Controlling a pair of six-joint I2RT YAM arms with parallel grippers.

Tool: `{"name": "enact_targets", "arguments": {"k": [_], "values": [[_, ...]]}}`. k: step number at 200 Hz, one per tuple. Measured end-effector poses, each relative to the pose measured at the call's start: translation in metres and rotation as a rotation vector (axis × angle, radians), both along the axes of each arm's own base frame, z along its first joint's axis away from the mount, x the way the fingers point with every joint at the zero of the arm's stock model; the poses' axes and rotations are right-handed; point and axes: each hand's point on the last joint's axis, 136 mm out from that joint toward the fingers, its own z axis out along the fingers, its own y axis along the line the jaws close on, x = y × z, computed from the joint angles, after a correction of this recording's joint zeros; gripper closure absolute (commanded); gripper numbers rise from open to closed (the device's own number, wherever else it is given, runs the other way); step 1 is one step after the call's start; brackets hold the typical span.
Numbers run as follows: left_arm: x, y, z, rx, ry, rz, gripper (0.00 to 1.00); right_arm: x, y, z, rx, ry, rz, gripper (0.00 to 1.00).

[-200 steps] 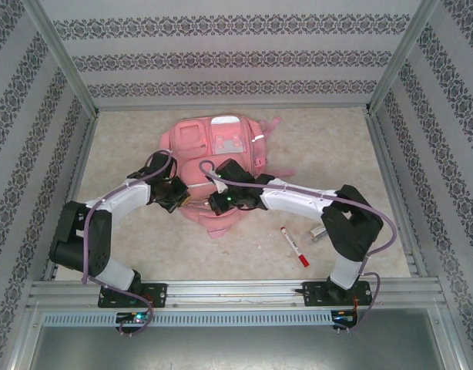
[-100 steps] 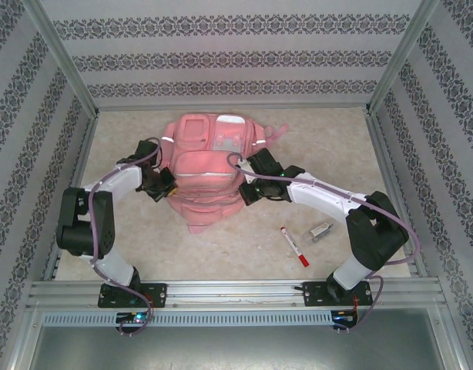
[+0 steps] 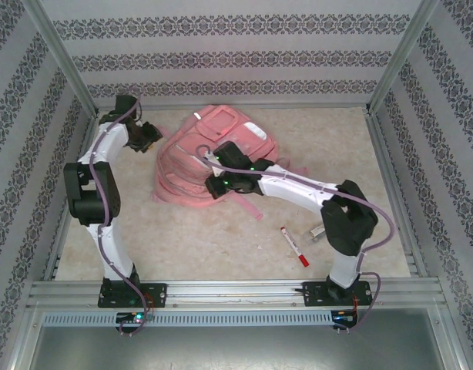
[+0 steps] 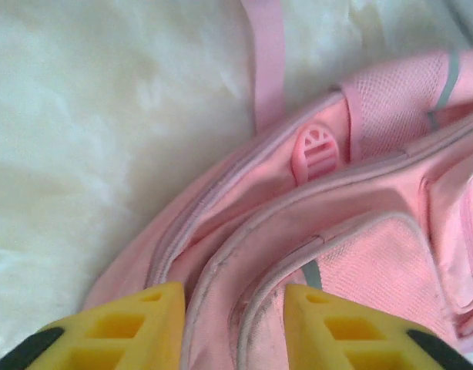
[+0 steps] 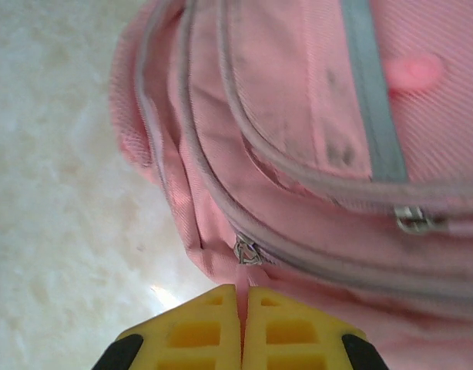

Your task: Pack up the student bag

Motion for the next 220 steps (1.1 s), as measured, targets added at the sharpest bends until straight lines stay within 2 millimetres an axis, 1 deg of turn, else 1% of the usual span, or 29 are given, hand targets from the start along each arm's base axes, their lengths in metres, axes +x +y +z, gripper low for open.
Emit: {"name": "enact_targets", "arguments": {"k": [7,16,24,39,49,63,73,87,102,111,123,133,139,148,162,187,203,220], "values": [[-0.004,0.005,0.005,0.003,-0.006,0.004,0.5,0.0,0.009,0.0,0.012,0.014,0.012,1.0],[-0.015,0.006,0.009,0.006,-0.005,0.001,0.48,0.001,0.019,-0.001,0.027,0.031,0.023,1.0],[-0.03,0.004,0.011,0.004,0.007,-0.003,0.47,0.001,0.025,-0.002,0.039,0.044,0.029,1.0],[-0.065,-0.003,0.007,0.002,0.049,-0.01,0.45,0.002,0.033,0.0,0.057,0.06,0.037,1.0],[-0.092,-0.007,-0.002,-0.007,0.093,-0.013,0.45,0.002,0.036,0.0,0.069,0.072,0.04,1.0],[-0.12,-0.014,-0.018,-0.032,0.154,-0.01,0.44,0.0,0.039,0.001,0.082,0.092,0.043,1.0],[-0.134,-0.02,-0.032,-0.048,0.201,-0.006,0.43,-0.001,0.04,0.0,0.087,0.101,0.048,1.0],[-0.148,-0.032,-0.048,-0.06,0.255,-0.014,0.43,-0.002,0.042,-0.001,0.094,0.115,0.051,1.0],[-0.154,-0.043,-0.056,-0.053,0.273,-0.021,0.45,-0.003,0.045,-0.004,0.1,0.136,0.055,1.0],[-0.153,-0.045,-0.06,-0.042,0.269,-0.01,0.51,-0.004,0.045,-0.007,0.1,0.146,0.054,1.0],[-0.152,-0.044,-0.068,-0.032,0.266,0.017,0.68,-0.005,0.045,-0.009,0.098,0.151,0.054,1.0],[-0.152,-0.04,-0.076,-0.02,0.273,0.041,0.91,-0.005,0.045,-0.009,0.096,0.151,0.057,1.0],[-0.152,-0.039,-0.082,-0.016,0.282,0.054,1.0,-0.005,0.045,-0.01,0.091,0.147,0.06,1.0],[-0.151,-0.039,-0.087,-0.015,0.287,0.057,1.0,-0.005,0.042,-0.013,0.072,0.138,0.068,1.0],[-0.149,-0.038,-0.087,-0.014,0.284,0.058,1.0,-0.007,0.033,-0.021,0.004,0.106,0.091,1.0],[-0.149,-0.037,-0.086,-0.012,0.294,0.053,1.0,-0.005,0.008,-0.039,-0.135,0.036,0.124,1.0],[-0.149,-0.037,-0.086,-0.011,0.296,0.044,1.0,0.0,-0.017,-0.044,-0.187,0.018,0.114,1.0],[-0.15,-0.036,-0.086,-0.016,0.296,0.03,1.0,0.016,-0.056,-0.043,-0.224,0.012,0.051,1.0]]}}
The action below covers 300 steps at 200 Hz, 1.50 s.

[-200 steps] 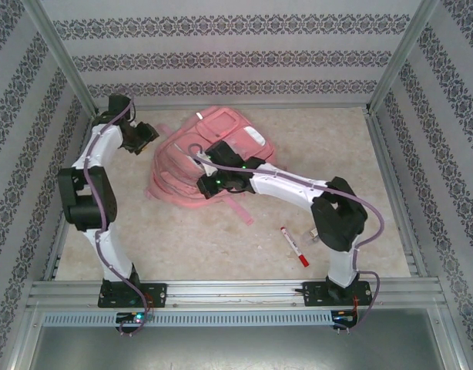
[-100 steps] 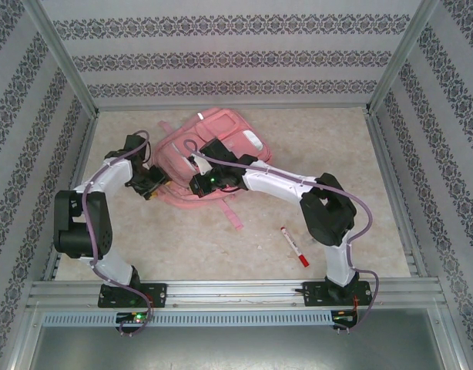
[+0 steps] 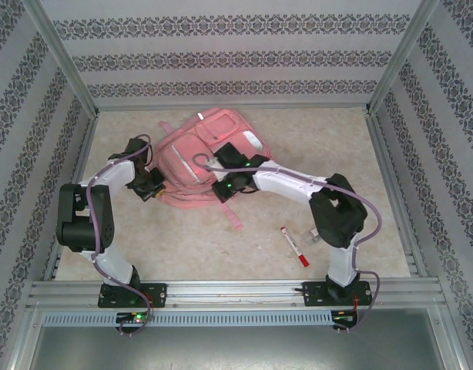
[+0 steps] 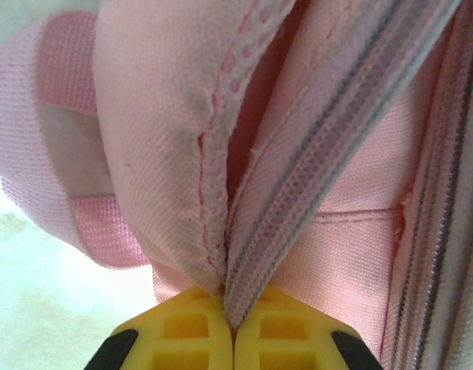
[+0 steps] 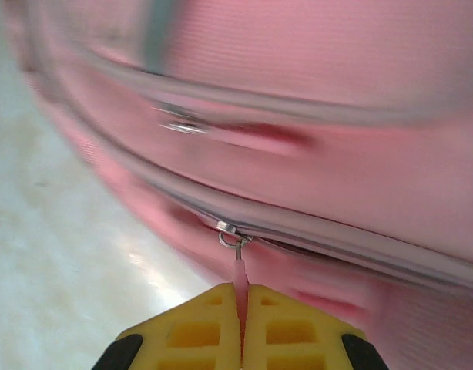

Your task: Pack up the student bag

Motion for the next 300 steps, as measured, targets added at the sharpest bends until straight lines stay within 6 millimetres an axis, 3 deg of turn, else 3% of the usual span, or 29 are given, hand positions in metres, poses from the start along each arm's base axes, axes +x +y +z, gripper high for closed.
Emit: {"name": "enact_targets", "arguments": {"k": [24,56,68,84,109,127,161,183,194,214,250,269,300], "values": [[-0.001,0.001,0.0,-0.02,-0.003,-0.016,1.0,0.028,-0.054,0.007,-0.026,-0.016,-0.117,1.0],[0.0,-0.01,0.002,-0.077,-0.027,-0.067,1.0,0.04,-0.073,0.009,-0.014,-0.006,-0.162,1.0],[0.001,-0.013,0.003,-0.093,-0.034,-0.085,1.0,0.041,-0.076,0.009,-0.011,0.001,-0.169,0.91],[0.0,-0.016,0.004,-0.11,-0.04,-0.107,0.86,0.043,-0.081,0.008,-0.013,0.013,-0.195,0.71],[-0.001,-0.022,0.007,-0.116,-0.059,-0.159,0.78,0.045,-0.109,0.003,-0.05,0.041,-0.275,0.67],[-0.007,-0.036,0.018,-0.1,-0.081,-0.234,0.76,0.041,-0.122,0.011,-0.041,0.055,-0.319,0.63],[-0.029,-0.082,0.041,-0.119,-0.12,-0.362,0.67,0.024,-0.108,0.055,0.095,0.031,-0.263,0.55],[-0.037,-0.096,0.059,-0.129,-0.162,-0.38,0.63,0.015,-0.093,0.071,0.183,0.034,-0.183,0.51],[-0.035,-0.094,0.069,-0.121,-0.19,-0.362,0.57,0.011,-0.084,0.068,0.199,0.051,-0.128,0.49],[-0.026,-0.089,0.086,-0.087,-0.225,-0.334,0.56,0.005,-0.07,0.048,0.19,0.094,-0.025,0.45],[0.019,-0.099,0.125,-0.073,-0.346,-0.395,0.54,0.012,-0.052,0.019,0.178,0.174,0.048,0.35],[0.041,-0.108,0.123,-0.092,-0.344,-0.421,0.54,0.017,-0.047,0.017,0.195,0.198,0.024,0.35],[0.051,-0.106,0.08,-0.086,-0.239,-0.418,0.54,0.025,-0.031,0.022,0.22,0.18,0.035,0.35]]}}
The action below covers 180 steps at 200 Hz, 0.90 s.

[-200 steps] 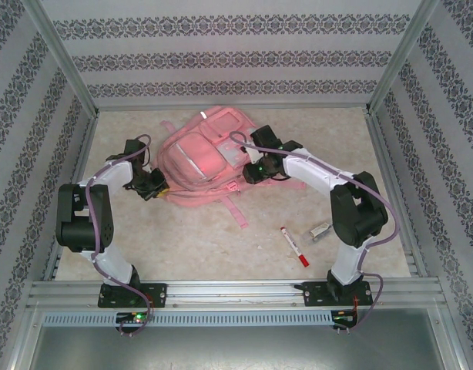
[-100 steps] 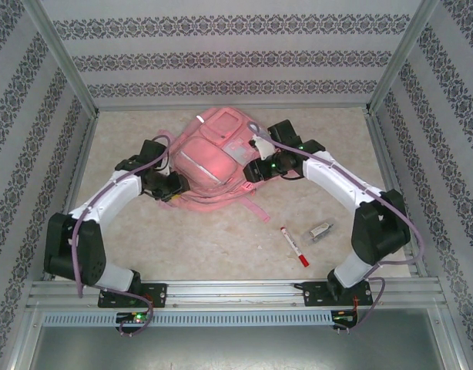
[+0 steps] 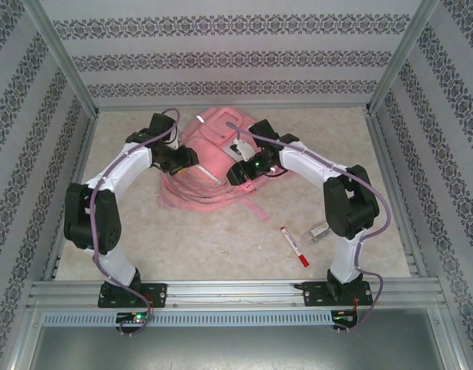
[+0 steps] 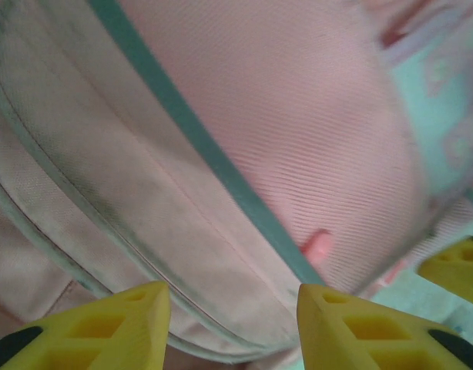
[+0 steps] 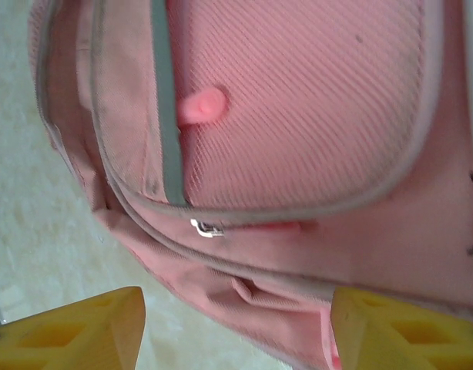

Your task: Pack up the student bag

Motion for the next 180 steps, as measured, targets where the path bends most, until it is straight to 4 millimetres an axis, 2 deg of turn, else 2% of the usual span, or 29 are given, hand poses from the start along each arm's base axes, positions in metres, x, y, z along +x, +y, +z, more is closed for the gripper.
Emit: {"name": "enact_targets", "arguments": {"k": [17,34,71,111,130,152,180], "values": [[0.007,0.006,-0.019,-0.003,0.057,0.022,0.53,-0.002,0.011,-0.002,-0.009,-0.041,0.062,0.35],[0.02,0.024,-0.03,-0.022,0.093,0.074,0.53,-0.003,0.02,-0.006,-0.021,-0.083,0.137,0.35],[0.027,0.066,-0.031,-0.039,0.107,0.182,0.51,0.0,0.019,-0.021,-0.082,-0.1,0.224,0.34],[-0.007,0.089,-0.034,-0.043,0.144,0.25,0.51,-0.003,0.016,-0.031,-0.137,-0.149,0.29,0.32],[-0.024,0.089,-0.038,-0.042,0.159,0.255,0.51,-0.007,0.011,-0.038,-0.165,-0.182,0.323,0.32],[-0.045,0.088,-0.053,-0.043,0.209,0.255,0.52,-0.008,0.004,-0.045,-0.201,-0.207,0.352,0.31],[-0.057,0.087,-0.069,-0.04,0.248,0.255,0.53,-0.003,-0.001,-0.049,-0.25,-0.26,0.386,0.31]]}}
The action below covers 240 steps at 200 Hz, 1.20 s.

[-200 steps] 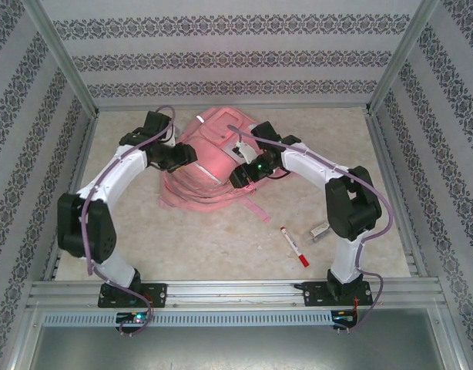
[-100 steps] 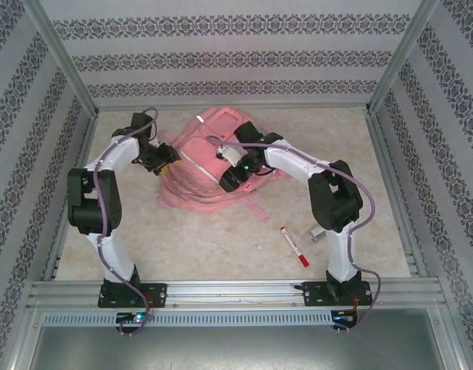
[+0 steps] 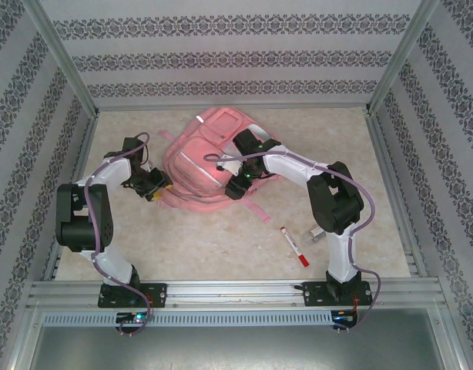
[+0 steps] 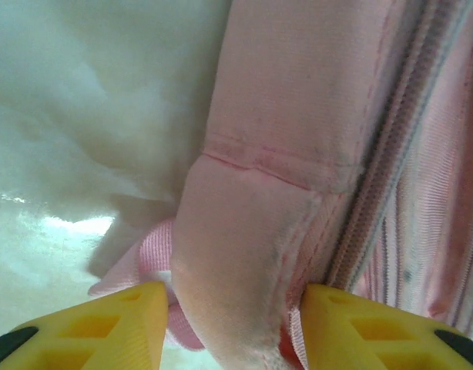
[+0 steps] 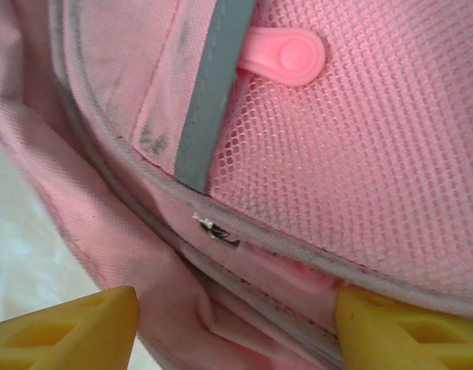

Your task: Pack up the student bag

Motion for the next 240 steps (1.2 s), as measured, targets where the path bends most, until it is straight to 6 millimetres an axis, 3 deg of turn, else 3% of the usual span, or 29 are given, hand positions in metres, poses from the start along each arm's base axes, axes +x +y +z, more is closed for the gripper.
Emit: {"name": "enact_targets", "arguments": {"k": [51,109,154,209,219,240], "values": [[-0.003,-0.01,-0.011,0.003,-0.032,-0.02,0.66,-0.003,0.008,-0.009,-0.052,-0.088,0.078,0.39],[-0.012,-0.022,-0.015,-0.004,-0.072,-0.029,0.79,-0.01,0.013,-0.012,-0.02,-0.078,0.099,0.63],[-0.025,-0.035,-0.017,-0.011,-0.075,-0.055,0.81,-0.019,0.012,-0.015,0.012,-0.095,0.104,0.74],[-0.031,-0.038,-0.018,-0.018,-0.076,-0.053,0.81,-0.027,0.019,-0.013,0.058,-0.114,0.103,0.87],[-0.031,-0.038,-0.018,-0.019,-0.078,-0.051,0.81,-0.027,0.019,-0.013,0.066,-0.109,0.09,1.0],[-0.032,-0.039,-0.017,-0.018,-0.088,-0.05,0.82,-0.029,0.022,-0.012,0.09,-0.076,0.06,1.0]]}}
